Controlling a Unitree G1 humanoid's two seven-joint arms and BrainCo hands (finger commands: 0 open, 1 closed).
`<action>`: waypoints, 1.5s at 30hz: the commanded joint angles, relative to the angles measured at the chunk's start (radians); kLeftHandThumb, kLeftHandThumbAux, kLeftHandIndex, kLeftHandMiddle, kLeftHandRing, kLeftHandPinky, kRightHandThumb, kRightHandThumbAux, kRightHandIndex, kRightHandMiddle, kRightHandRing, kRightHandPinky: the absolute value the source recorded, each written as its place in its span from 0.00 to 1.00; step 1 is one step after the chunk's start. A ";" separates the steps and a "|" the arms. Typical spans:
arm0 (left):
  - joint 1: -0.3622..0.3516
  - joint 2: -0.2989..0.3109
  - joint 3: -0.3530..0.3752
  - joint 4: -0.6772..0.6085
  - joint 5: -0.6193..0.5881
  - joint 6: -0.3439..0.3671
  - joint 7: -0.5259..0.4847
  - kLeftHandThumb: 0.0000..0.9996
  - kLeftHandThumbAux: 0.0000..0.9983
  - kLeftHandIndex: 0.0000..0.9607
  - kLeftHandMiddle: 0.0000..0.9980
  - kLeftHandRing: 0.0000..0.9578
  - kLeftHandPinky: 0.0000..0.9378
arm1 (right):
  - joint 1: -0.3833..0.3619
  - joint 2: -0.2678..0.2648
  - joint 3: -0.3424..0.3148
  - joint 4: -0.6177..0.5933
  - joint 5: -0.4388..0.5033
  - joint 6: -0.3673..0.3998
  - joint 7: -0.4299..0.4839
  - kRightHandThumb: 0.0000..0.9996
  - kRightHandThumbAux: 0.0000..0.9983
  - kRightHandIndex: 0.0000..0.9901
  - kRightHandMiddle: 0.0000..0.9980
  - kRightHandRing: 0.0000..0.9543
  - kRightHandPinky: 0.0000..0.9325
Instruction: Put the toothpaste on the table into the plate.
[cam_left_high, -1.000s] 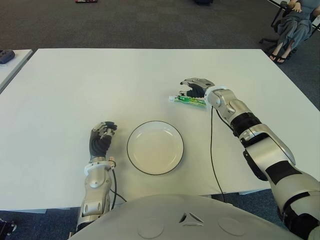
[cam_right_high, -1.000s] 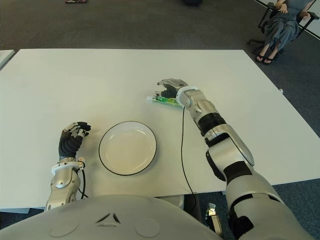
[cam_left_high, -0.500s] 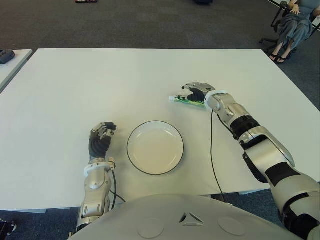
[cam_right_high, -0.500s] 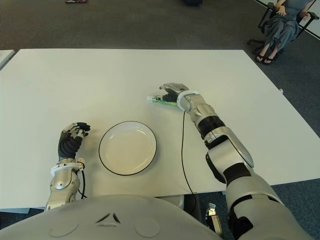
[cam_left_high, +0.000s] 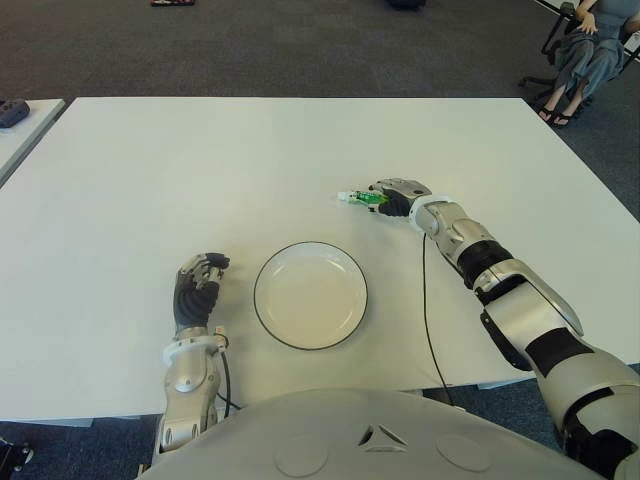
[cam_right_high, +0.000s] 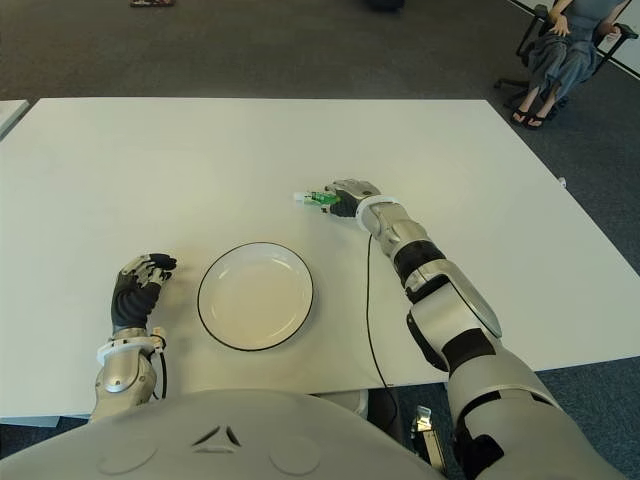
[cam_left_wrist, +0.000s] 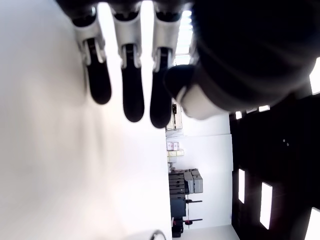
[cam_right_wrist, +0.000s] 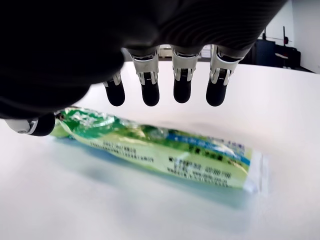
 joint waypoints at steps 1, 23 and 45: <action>0.016 -0.007 -0.009 -0.013 0.007 0.007 0.003 0.71 0.72 0.44 0.44 0.41 0.39 | 0.006 0.023 0.006 0.033 0.001 -0.008 -0.018 0.52 0.14 0.00 0.00 0.00 0.00; 0.033 -0.003 -0.005 -0.005 0.012 -0.020 -0.004 0.71 0.72 0.44 0.45 0.43 0.44 | -0.065 0.110 0.019 0.222 0.010 -0.015 -0.057 0.45 0.16 0.00 0.00 0.00 0.00; 0.026 -0.022 0.011 -0.020 0.000 0.036 0.013 0.71 0.73 0.44 0.42 0.43 0.43 | -0.090 0.129 0.016 0.270 0.019 -0.053 -0.145 0.43 0.26 0.00 0.00 0.00 0.00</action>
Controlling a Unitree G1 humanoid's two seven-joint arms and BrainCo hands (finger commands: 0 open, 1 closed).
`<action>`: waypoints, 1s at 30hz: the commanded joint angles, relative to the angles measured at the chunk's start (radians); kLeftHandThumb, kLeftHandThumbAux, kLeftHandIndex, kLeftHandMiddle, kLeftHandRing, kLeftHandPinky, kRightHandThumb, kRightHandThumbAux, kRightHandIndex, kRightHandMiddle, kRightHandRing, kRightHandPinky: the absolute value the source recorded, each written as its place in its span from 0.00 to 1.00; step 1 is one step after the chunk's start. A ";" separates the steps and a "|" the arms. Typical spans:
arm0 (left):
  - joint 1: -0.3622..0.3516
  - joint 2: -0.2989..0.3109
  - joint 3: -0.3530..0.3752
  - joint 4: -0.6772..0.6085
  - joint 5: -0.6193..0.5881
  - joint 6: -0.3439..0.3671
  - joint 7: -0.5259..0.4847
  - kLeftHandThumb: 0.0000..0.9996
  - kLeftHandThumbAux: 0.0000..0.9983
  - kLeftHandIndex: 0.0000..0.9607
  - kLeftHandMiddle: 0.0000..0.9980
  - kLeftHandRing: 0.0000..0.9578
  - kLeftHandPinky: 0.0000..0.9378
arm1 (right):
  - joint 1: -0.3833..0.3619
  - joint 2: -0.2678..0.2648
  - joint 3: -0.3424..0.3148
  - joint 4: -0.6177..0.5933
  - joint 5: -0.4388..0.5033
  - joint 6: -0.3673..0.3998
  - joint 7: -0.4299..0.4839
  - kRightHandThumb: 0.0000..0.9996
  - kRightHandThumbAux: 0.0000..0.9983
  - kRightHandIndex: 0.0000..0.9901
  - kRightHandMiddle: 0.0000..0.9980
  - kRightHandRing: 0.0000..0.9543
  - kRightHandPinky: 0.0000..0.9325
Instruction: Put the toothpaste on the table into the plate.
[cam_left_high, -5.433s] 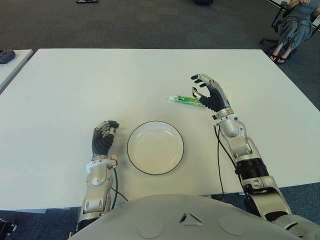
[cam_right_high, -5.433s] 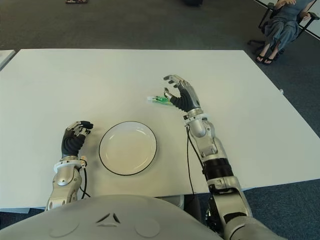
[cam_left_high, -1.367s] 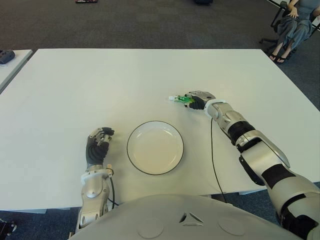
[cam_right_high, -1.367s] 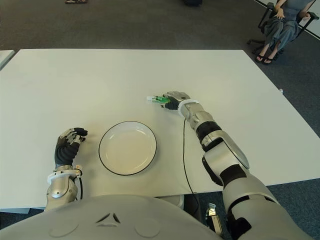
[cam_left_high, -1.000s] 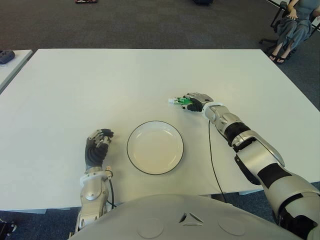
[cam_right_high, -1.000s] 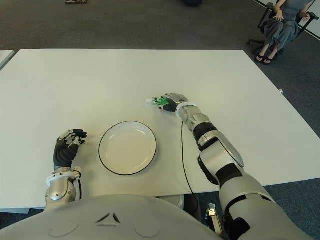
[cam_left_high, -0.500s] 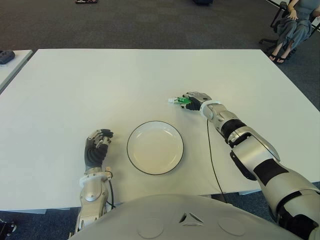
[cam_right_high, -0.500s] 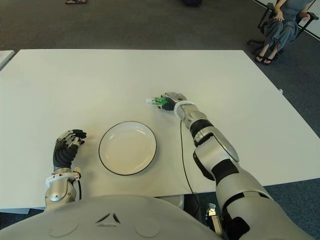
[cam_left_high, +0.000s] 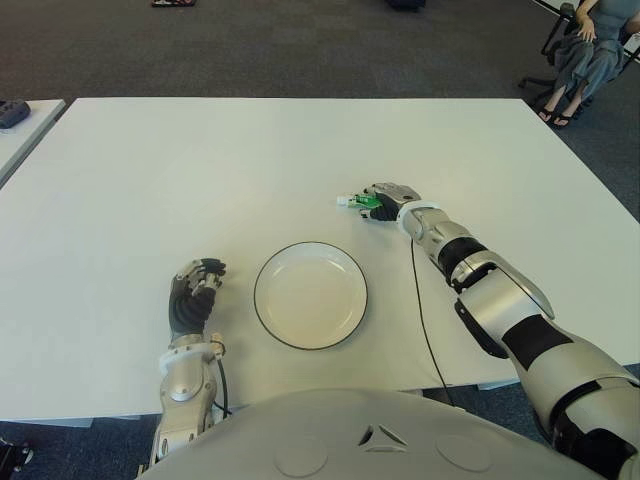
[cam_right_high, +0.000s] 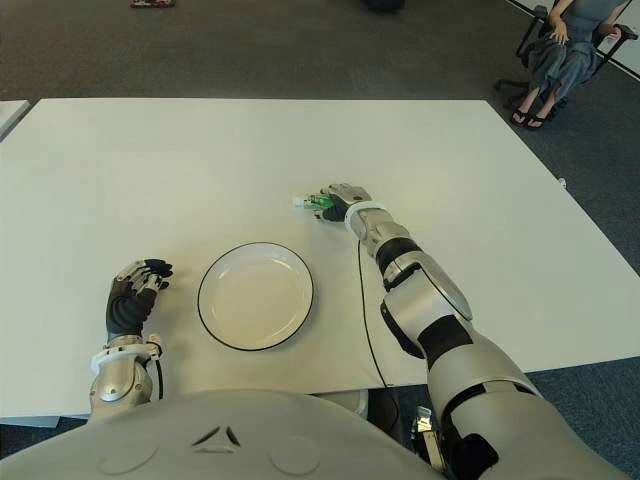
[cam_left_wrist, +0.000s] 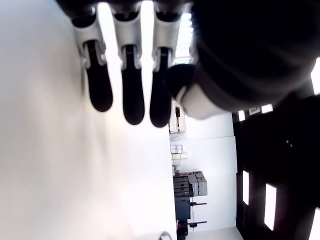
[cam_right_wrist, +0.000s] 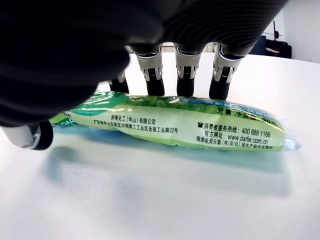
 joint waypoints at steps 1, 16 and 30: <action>-0.002 -0.016 0.003 0.010 -0.007 0.012 0.013 0.71 0.72 0.44 0.42 0.43 0.43 | -0.004 0.007 -0.007 0.012 0.011 -0.030 -0.017 0.43 0.27 0.00 0.00 0.00 0.00; -0.007 -0.014 0.001 0.016 -0.017 -0.008 0.005 0.72 0.72 0.44 0.44 0.43 0.43 | -0.005 -0.006 -0.011 0.023 0.007 -0.068 -0.136 0.43 0.33 0.17 0.07 0.02 0.03; -0.006 -0.011 0.000 0.018 -0.012 -0.017 0.011 0.72 0.73 0.44 0.43 0.43 0.44 | -0.003 -0.006 -0.012 0.029 0.004 -0.053 -0.260 0.62 0.36 0.37 0.26 0.20 0.25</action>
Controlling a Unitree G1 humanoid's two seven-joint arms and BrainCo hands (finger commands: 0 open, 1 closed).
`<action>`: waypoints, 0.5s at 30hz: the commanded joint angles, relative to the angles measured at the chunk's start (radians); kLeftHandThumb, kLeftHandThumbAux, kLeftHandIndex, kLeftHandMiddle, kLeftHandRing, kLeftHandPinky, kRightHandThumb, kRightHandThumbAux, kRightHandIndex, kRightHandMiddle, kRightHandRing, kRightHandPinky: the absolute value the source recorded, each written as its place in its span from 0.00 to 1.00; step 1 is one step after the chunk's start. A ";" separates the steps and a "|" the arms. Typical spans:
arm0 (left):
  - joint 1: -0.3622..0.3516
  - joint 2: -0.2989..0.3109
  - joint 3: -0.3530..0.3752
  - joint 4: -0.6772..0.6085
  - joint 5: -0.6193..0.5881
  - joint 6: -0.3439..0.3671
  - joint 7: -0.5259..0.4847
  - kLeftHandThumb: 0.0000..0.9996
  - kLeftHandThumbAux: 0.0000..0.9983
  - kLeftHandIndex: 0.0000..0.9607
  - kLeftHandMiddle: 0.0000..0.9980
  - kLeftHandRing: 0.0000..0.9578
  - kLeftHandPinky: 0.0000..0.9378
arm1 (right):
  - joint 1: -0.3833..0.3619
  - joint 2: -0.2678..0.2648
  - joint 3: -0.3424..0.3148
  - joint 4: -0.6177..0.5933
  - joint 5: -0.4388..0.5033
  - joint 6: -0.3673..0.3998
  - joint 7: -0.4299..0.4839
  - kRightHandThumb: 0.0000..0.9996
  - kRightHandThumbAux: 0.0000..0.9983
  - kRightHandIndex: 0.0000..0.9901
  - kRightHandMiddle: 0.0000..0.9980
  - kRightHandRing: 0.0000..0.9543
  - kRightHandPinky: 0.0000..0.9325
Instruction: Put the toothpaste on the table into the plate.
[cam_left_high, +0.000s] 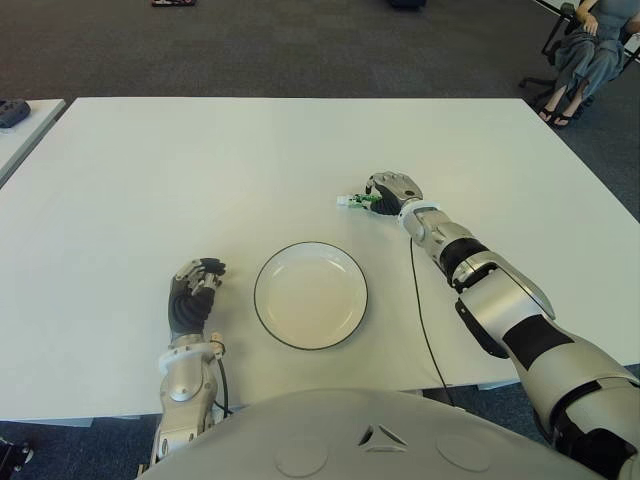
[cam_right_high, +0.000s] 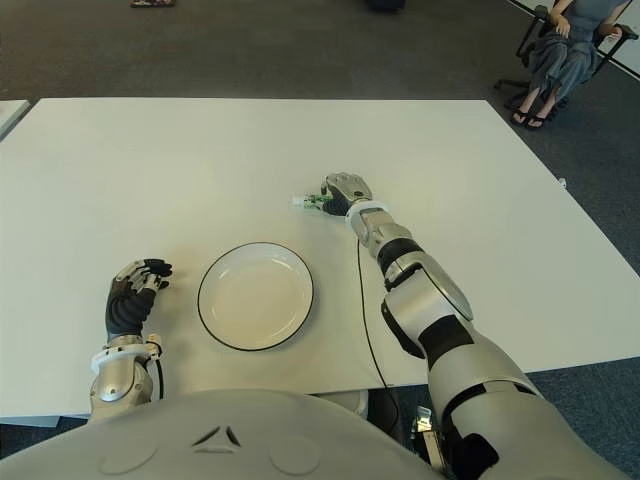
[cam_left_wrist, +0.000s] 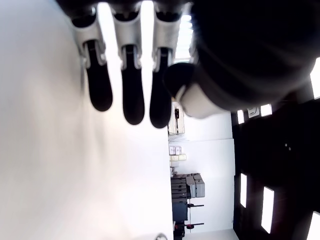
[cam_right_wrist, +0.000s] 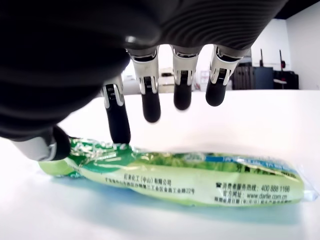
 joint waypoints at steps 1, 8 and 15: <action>-0.005 -0.007 0.000 0.012 0.004 -0.005 0.010 0.72 0.73 0.44 0.43 0.43 0.44 | -0.003 -0.002 -0.005 0.010 -0.001 0.007 -0.038 0.63 0.36 0.38 0.28 0.23 0.27; 0.006 -0.013 -0.009 -0.005 0.014 -0.009 0.015 0.72 0.72 0.44 0.44 0.45 0.45 | -0.004 -0.004 -0.006 0.004 0.002 -0.001 -0.066 0.71 0.64 0.44 0.51 0.54 0.55; 0.009 -0.024 -0.006 -0.025 0.015 0.037 0.028 0.71 0.72 0.44 0.42 0.44 0.45 | -0.001 -0.008 -0.021 -0.002 0.016 -0.023 -0.087 0.73 0.69 0.45 0.65 0.69 0.70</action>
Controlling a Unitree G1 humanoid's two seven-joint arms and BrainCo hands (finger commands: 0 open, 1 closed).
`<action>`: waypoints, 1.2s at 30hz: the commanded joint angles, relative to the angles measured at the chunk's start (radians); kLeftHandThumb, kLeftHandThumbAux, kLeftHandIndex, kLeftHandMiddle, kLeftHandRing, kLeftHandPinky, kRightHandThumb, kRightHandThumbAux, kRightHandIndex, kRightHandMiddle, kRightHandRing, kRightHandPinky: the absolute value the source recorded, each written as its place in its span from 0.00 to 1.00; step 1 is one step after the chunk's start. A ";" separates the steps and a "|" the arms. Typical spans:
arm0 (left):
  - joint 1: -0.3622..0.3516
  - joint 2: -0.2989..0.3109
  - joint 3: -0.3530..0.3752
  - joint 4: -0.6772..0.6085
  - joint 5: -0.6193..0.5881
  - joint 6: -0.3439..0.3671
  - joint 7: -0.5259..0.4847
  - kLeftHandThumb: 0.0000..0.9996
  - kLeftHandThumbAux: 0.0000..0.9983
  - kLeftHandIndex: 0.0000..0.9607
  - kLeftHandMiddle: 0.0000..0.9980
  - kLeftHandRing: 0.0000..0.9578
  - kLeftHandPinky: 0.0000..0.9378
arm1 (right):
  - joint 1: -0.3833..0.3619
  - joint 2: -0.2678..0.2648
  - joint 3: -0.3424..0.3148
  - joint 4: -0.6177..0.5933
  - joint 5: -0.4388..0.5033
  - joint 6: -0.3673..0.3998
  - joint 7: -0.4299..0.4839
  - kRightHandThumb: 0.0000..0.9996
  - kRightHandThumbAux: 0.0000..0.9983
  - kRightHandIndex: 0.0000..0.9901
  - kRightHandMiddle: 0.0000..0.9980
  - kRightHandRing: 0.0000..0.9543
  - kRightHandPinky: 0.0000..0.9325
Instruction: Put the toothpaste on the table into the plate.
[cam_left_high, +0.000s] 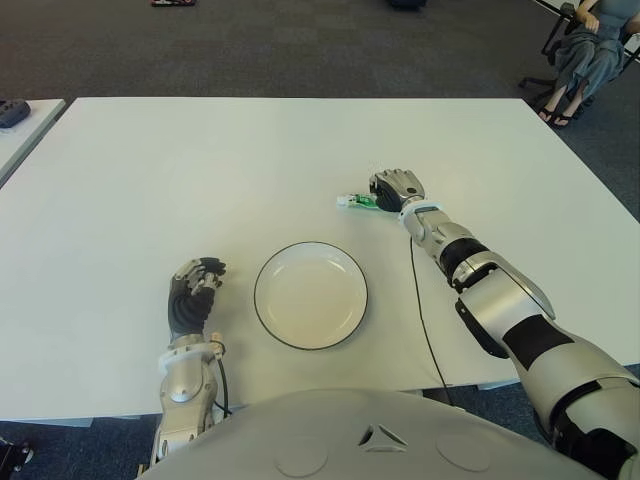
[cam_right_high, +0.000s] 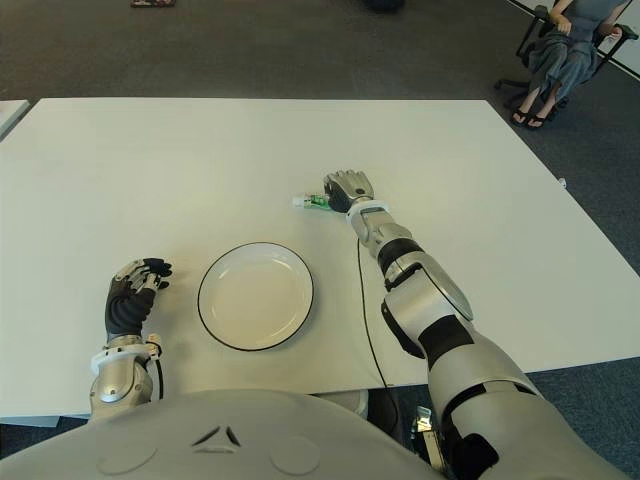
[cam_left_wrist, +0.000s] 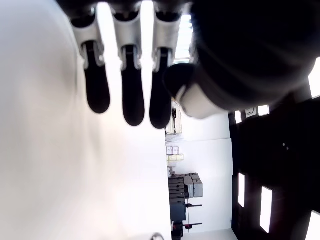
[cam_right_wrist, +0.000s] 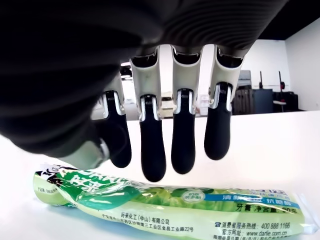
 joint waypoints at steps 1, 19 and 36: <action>0.006 -0.022 -0.004 -0.015 0.007 0.035 0.020 0.71 0.72 0.44 0.42 0.44 0.45 | -0.001 -0.007 -0.020 -0.003 0.017 -0.020 -0.016 0.73 0.69 0.45 0.66 0.70 0.71; 0.023 -0.019 -0.016 -0.032 -0.001 0.028 0.014 0.70 0.73 0.43 0.40 0.41 0.41 | 0.003 -0.016 -0.069 -0.019 0.047 -0.063 -0.018 0.73 0.70 0.45 0.75 0.78 0.76; 0.046 -0.017 -0.032 -0.059 -0.002 0.026 0.017 0.70 0.73 0.43 0.40 0.41 0.42 | -0.026 -0.022 -0.032 -0.007 0.015 -0.085 0.043 0.56 0.43 0.28 0.22 0.19 0.18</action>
